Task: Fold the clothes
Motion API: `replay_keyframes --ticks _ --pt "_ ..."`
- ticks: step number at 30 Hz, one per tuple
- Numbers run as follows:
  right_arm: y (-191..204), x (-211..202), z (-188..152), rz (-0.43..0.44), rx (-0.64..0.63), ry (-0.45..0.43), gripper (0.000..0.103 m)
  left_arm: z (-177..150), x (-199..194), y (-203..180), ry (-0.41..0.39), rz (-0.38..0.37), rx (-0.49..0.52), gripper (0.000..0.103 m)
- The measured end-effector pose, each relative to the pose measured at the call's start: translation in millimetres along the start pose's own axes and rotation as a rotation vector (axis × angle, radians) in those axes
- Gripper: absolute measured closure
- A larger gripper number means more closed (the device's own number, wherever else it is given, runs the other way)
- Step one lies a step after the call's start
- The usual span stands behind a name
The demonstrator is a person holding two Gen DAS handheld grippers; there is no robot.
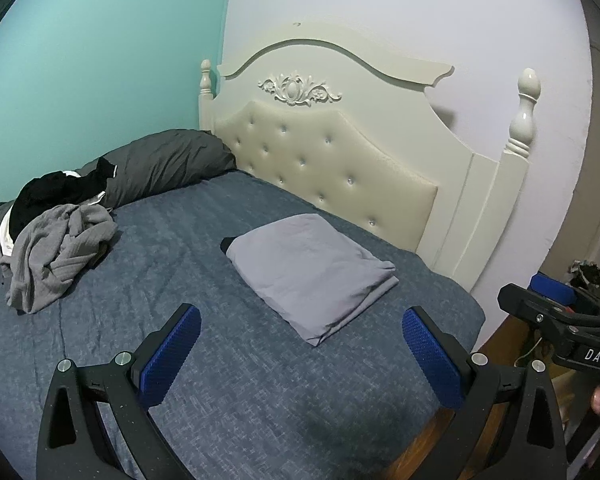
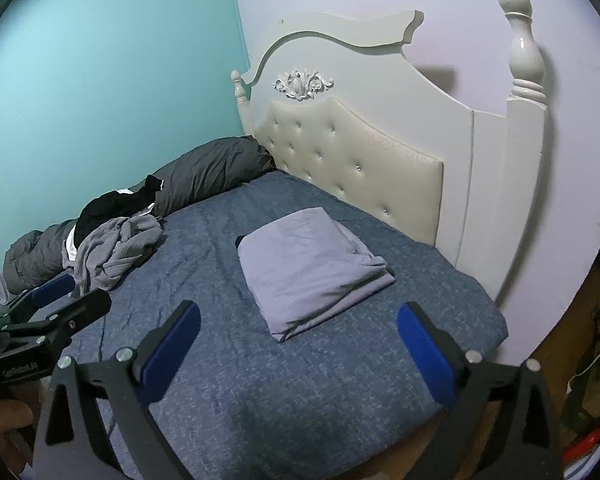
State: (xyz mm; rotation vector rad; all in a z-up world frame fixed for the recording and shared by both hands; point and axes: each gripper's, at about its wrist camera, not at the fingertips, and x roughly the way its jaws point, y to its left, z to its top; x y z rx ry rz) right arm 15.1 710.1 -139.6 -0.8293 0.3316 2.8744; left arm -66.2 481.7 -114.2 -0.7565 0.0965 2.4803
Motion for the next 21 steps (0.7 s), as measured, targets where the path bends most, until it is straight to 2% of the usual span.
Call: replay_keyframes --ticks 12,21 --pt "6.5 -18.9 -13.7 0.006 0.001 0.004 0.003 -12.4 -17.1 -0.7 -0.001 -0.036 -0.022 0.001" --pt "6.0 -18.0 -20.5 0.005 0.001 0.013 0.003 -20.2 -19.6 -2.4 -0.001 -0.04 -0.016 0.0"
